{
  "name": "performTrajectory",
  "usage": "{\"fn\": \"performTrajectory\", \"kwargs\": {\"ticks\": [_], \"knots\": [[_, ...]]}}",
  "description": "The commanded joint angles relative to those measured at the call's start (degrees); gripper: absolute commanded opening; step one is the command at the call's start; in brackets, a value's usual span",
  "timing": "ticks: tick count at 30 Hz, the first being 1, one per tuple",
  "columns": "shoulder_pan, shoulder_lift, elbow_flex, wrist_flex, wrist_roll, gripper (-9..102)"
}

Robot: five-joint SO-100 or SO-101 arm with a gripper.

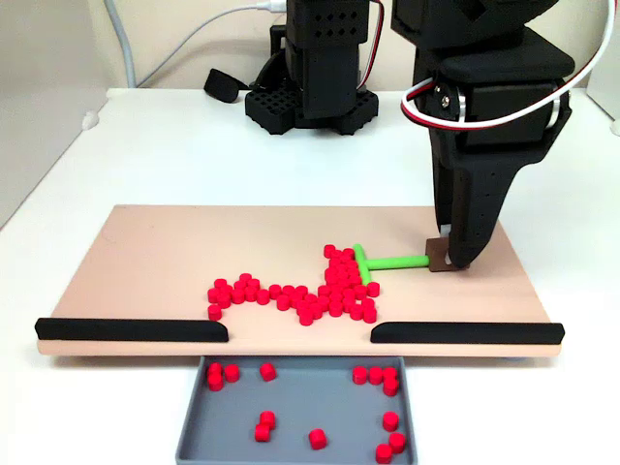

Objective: Gather the left side granules

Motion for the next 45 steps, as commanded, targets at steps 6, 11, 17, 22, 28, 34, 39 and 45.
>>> {"fn": "performTrajectory", "kwargs": {"ticks": [6,11,17,22,28,34,39,45], "knots": [[1.32,0.35,-1.85,-0.09,-1.41,0],[1.67,0.35,-1.85,-0.09,-1.93,0],[2.02,0.35,-1.85,-0.09,-2.46,0],[2.29,0.26,-1.85,-0.09,-2.72,0],[2.55,0.26,-1.85,-0.09,-3.08,0],[3.16,0.26,-1.85,-0.09,-3.69,0],[3.60,0.26,-1.85,-0.09,-4.13,0],[4.39,0.18,-1.85,-0.09,-4.75,0]]}}
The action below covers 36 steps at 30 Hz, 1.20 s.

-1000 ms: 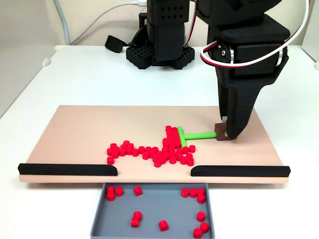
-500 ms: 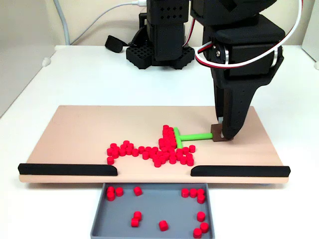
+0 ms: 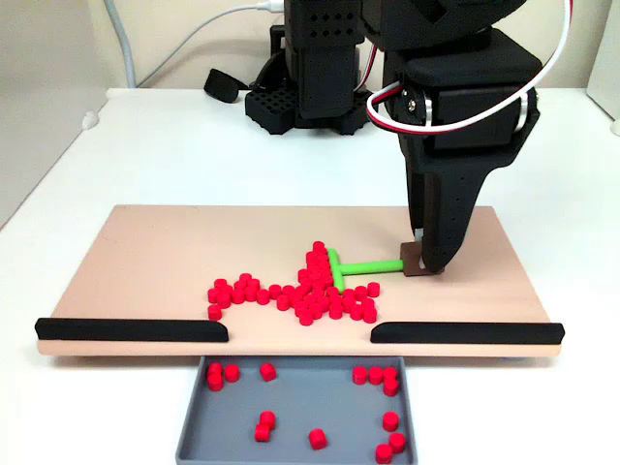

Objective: Gather the left side granules

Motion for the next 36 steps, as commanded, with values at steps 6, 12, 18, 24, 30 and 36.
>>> {"fn": "performTrajectory", "kwargs": {"ticks": [6,12,18,24,30,36], "knots": [[1.32,0.18,-1.85,-0.09,-1.32,0],[1.14,0.26,-1.85,-0.09,-1.49,0],[0.97,0.44,-1.85,-0.09,-1.58,0],[0.62,0.97,-1.85,-0.09,-1.67,0],[-0.18,2.11,-1.85,-0.09,-1.67,0],[-1.05,4.04,-1.85,-0.09,-2.02,0]]}}
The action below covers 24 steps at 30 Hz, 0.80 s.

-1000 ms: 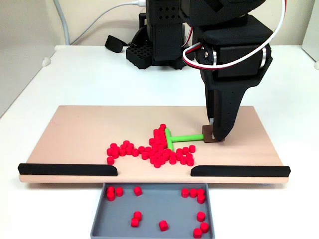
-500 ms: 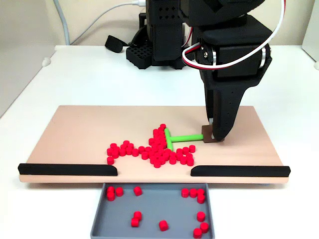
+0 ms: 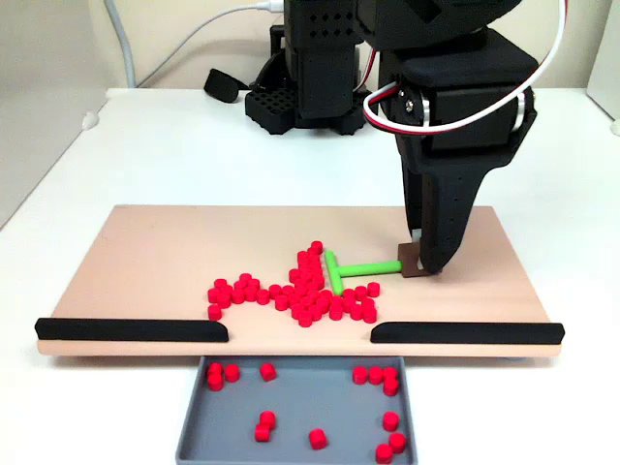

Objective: Gather the left side granules

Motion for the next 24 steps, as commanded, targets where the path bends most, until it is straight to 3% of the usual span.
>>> {"fn": "performTrajectory", "kwargs": {"ticks": [1,15,24], "knots": [[-0.79,4.39,-1.85,0.00,-0.70,0],[-2.11,10.72,-0.79,6.24,-3.78,0],[-0.70,19.07,1.85,10.81,-25.84,0]]}}
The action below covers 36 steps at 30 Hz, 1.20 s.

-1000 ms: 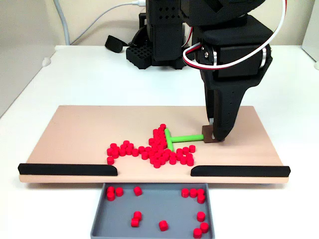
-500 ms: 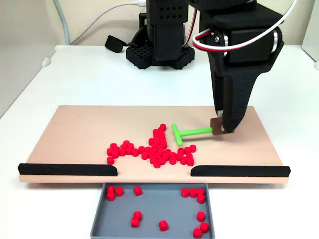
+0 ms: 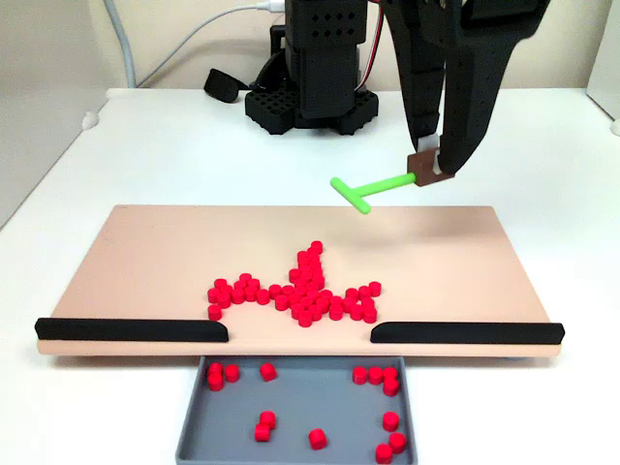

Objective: Gather the left side granules

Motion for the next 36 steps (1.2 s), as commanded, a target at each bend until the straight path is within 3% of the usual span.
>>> {"fn": "performTrajectory", "kwargs": {"ticks": [1,14,21,27,36], "knots": [[1.32,7.29,3.34,0.79,-12.04,0],[6.68,25.40,19.69,0.70,-56.51,0],[10.20,30.15,26.19,-0.09,-74.97,0],[14.50,29.88,26.72,-0.35,-82.27,0],[15.29,28.56,26.63,-2.29,-79.28,0]]}}
